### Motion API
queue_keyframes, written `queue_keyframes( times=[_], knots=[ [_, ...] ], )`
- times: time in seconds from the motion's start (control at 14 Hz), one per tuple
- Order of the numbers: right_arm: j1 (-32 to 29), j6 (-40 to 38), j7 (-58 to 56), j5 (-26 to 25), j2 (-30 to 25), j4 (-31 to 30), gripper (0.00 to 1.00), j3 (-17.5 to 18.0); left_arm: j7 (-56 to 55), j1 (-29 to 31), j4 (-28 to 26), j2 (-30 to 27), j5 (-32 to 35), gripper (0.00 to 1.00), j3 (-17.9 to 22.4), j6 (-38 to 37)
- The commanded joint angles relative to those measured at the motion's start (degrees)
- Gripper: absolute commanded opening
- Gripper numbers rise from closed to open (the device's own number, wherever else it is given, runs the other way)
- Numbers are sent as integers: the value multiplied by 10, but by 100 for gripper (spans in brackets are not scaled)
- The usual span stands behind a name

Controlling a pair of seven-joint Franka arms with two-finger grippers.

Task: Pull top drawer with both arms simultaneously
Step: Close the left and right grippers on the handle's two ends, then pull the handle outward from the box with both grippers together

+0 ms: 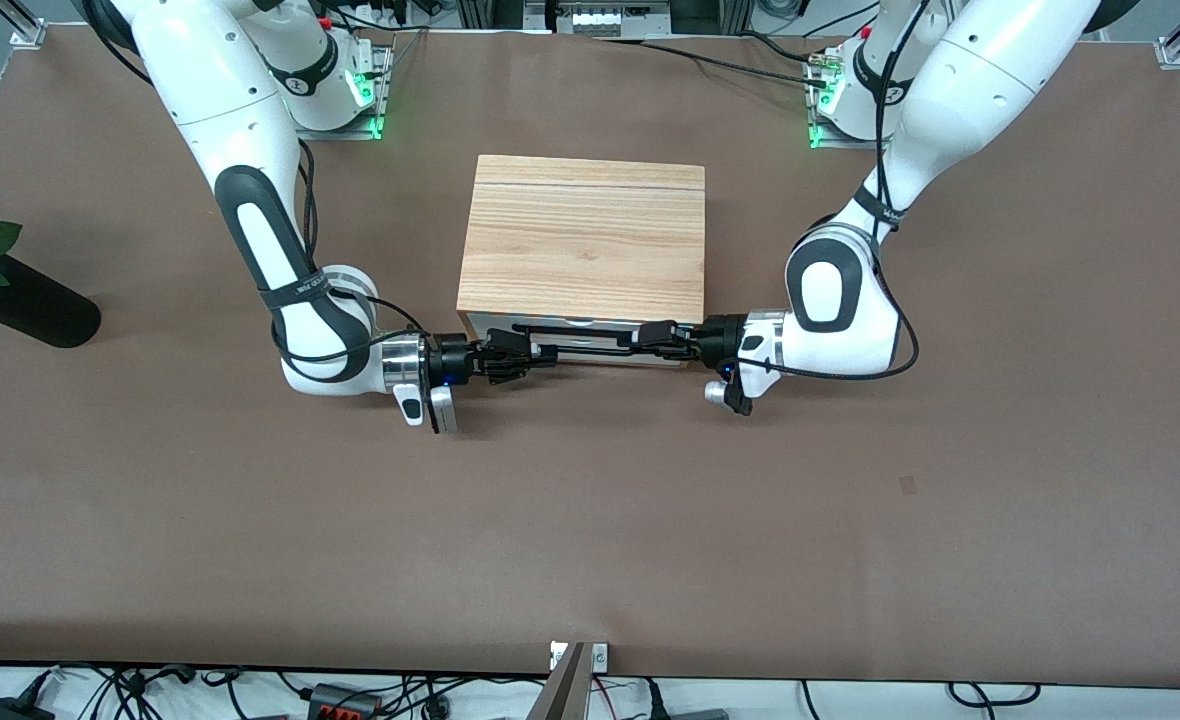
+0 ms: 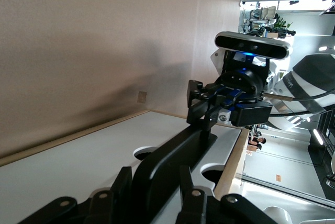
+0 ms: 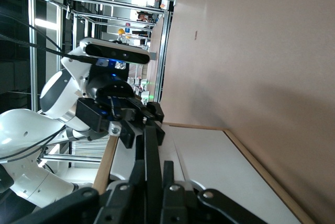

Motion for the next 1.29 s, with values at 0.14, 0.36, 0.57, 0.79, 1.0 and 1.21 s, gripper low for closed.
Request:
queue_keyframes(
  times=[0.14, 0.36, 0.57, 0.79, 1.0, 1.21],
  knots=[
    [18, 17, -5, 6, 1, -3, 10, 0, 12, -1, 11, 7, -18, 27, -4, -1],
    [19, 17, -5, 6, 1, -3, 8, 0, 12, -1, 12, 8, -19, 19, -4, 0],
    [18, 20, -8, 3, 2, -3, 37, -1, 11, -1, 12, 8, -19, 17, -4, 13],
    [18, 18, -13, 2, 3, -10, 39, -1, 9, -1, 31, 19, -18, 16, -3, 21],
    [15, 16, -12, 1, 3, -13, 19, -1, 8, -1, 42, 26, -16, 16, 0, 21],
    [13, 16, -7, 0, 2, -10, 9, -1, 8, -1, 50, 27, -16, 15, 1, 21]
  ],
)
